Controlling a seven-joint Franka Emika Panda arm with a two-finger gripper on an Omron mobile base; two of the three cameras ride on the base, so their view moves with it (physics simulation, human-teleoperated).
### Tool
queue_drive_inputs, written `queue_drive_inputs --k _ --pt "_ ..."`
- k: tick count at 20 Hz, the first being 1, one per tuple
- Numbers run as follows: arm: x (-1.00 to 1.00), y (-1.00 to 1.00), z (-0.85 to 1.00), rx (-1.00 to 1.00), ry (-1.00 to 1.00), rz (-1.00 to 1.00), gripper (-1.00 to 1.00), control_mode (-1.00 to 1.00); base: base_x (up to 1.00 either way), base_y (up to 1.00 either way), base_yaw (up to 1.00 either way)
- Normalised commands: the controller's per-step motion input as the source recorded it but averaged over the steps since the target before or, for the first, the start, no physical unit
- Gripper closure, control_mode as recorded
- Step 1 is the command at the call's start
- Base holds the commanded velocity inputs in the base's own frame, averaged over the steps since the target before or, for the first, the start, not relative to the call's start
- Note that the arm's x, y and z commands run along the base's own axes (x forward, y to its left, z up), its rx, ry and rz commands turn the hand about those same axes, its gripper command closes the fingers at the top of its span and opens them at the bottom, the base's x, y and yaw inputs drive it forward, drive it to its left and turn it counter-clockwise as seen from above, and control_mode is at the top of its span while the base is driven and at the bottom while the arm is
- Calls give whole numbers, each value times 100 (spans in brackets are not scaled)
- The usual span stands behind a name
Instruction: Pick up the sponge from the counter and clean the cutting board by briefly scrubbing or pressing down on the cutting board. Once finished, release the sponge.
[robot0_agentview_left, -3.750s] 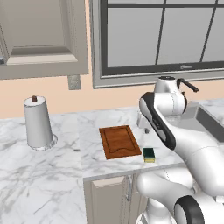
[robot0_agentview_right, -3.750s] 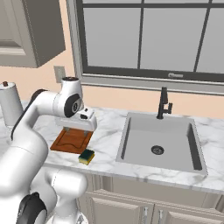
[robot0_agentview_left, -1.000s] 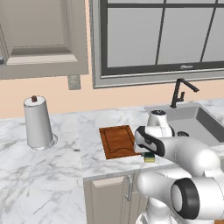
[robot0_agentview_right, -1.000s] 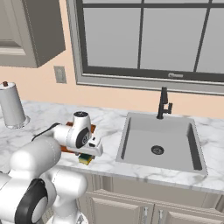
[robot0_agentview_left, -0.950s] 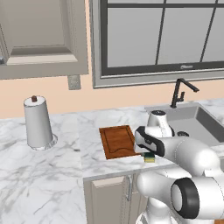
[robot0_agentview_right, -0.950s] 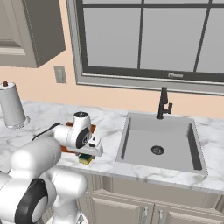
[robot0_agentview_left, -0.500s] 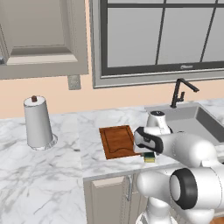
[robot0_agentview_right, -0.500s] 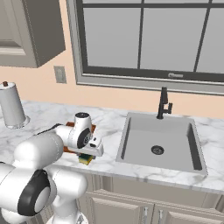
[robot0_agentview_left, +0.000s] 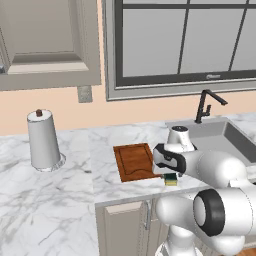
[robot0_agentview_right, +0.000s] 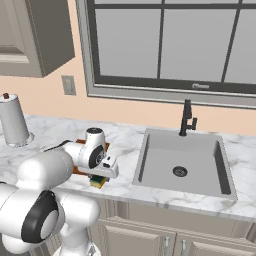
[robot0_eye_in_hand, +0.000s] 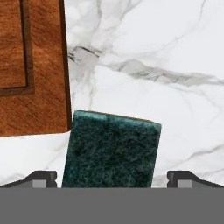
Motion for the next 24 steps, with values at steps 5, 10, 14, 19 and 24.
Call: queue_drive_inputs --k 5,10,14,19,24 --pt "-1 0 0 0 0 0 -100 -100 0 0 0" --pt "0 0 -1 0 0 0 -100 -100 0 0 0" --pt "0 0 -1 0 0 0 -100 -100 0 0 0" --pt "0 0 -4 0 0 0 -100 -100 0 0 0" --pt "0 0 -5 0 0 0 -100 -100 0 0 0"
